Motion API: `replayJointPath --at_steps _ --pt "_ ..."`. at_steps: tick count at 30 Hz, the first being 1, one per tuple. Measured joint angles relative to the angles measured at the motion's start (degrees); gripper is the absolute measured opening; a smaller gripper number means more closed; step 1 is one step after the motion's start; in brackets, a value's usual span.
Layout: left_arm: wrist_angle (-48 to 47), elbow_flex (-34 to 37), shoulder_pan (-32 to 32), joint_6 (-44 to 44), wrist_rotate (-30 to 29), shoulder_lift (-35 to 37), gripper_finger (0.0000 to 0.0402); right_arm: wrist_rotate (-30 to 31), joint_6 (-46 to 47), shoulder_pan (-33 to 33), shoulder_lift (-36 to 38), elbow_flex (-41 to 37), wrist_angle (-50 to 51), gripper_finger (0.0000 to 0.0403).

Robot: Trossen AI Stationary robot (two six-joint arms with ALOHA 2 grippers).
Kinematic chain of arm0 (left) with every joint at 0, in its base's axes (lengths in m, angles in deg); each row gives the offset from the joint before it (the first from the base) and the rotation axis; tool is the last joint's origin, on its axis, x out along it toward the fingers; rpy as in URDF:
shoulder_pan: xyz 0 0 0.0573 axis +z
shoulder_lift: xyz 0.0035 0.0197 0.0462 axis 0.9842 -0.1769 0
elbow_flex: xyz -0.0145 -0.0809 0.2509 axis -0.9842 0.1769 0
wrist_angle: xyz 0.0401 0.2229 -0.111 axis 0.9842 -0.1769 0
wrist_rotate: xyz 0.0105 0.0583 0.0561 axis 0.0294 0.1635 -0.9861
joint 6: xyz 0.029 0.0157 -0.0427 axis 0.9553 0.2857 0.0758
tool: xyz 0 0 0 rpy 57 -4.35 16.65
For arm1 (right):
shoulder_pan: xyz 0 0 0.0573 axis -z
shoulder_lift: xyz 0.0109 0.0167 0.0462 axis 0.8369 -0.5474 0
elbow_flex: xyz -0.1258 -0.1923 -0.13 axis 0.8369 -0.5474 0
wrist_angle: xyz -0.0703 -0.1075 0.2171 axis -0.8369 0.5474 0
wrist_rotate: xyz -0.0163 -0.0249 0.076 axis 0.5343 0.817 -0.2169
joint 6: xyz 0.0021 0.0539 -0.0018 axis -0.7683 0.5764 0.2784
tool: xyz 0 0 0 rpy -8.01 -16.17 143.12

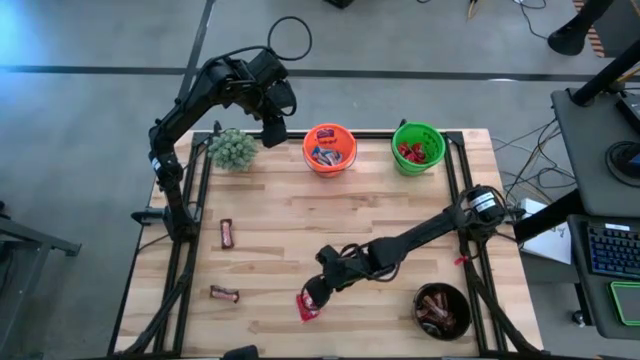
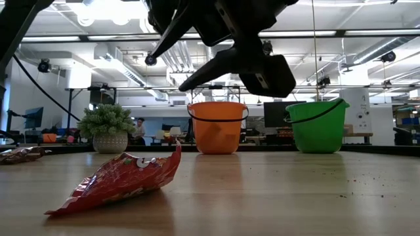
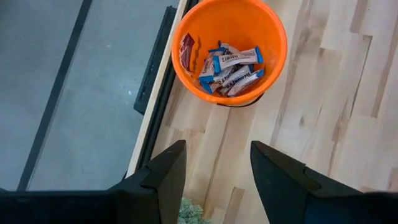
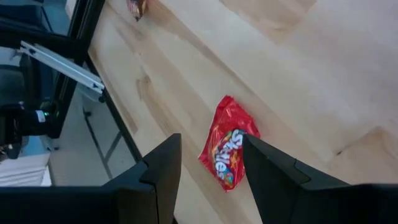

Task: Organize candy in baskets
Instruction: Put the red candy into the green bucket

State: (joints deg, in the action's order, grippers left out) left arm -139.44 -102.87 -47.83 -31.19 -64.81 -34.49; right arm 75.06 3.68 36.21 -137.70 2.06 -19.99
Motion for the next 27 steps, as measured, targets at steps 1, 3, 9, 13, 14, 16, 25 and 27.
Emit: replayJointPath --at_steps 1,3,9,13,14,16,25,27 --pt "0.00 0.00 0.00 0.00 0.02 0.00 0.0162 0.00 -0.15 -0.20 -0.20 0.00 -0.08 0.0160" --pt "0.00 0.00 0.00 0.09 0.04 0.00 0.0162 0.00 -0.19 -0.54 -0.64 0.00 -0.08 0.0160" --pt "0.00 0.00 0.00 0.17 0.04 0.00 0.0162 -0.79 -0.45 -0.91 -3.51 0.00 -1.08 0.0160" --pt "0.00 0.00 0.00 0.20 0.06 0.00 0.0162 -2.09 -0.46 -0.93 -4.99 -0.02 -2.64 0.0160" --pt "0.02 0.00 0.00 0.20 0.05 0.00 0.0162 -2.38 -0.42 -0.93 -5.19 -0.02 -2.82 0.0160" --pt "0.00 0.00 0.00 0.20 0.06 0.00 0.0162 -3.16 -0.44 -0.93 -5.56 -0.02 -2.67 0.0160" --pt "0.00 0.00 0.00 0.20 0.06 -0.04 0.0162 -4.63 -0.69 -1.26 -7.14 -0.02 -3.27 0.0160" --pt "0.00 0.00 0.00 0.20 0.06 -0.07 0.0162 -4.71 -1.22 -1.40 -7.41 -0.04 -3.80 0.0160"
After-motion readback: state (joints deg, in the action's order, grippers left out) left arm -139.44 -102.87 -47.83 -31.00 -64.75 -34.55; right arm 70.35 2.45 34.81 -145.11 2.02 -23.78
